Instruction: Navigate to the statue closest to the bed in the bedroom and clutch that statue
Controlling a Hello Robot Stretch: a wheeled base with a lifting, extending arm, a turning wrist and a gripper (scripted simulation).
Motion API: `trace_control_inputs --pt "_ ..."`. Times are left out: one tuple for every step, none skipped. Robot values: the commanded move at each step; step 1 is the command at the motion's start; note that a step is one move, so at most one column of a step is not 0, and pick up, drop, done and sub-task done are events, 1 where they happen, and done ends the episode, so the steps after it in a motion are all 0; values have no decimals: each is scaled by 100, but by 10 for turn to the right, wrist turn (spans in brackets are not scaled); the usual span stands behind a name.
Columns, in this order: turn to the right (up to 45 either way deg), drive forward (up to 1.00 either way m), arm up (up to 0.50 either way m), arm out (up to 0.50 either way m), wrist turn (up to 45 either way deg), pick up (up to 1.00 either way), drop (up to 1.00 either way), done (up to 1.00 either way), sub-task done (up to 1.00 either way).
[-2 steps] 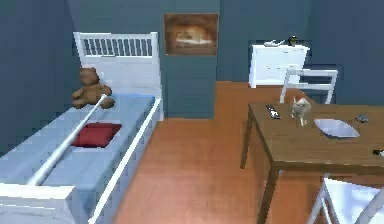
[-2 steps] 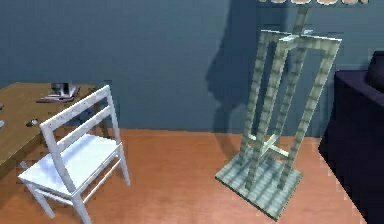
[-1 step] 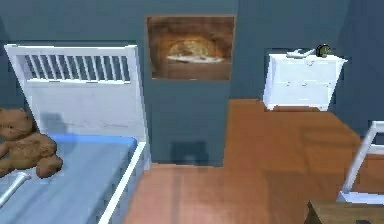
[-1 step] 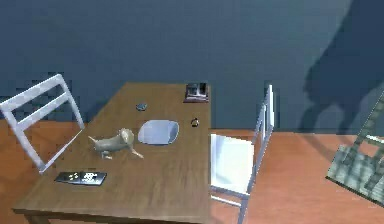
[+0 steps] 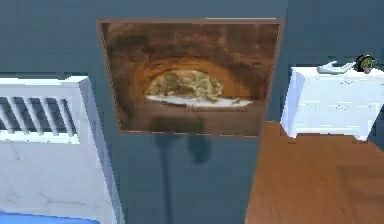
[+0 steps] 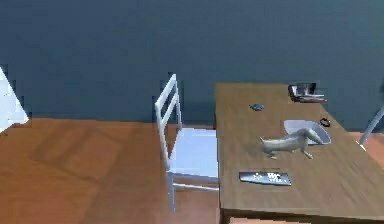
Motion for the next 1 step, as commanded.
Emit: trace_control_inputs --pt "450 0 0 0 0 0 0 0 0"
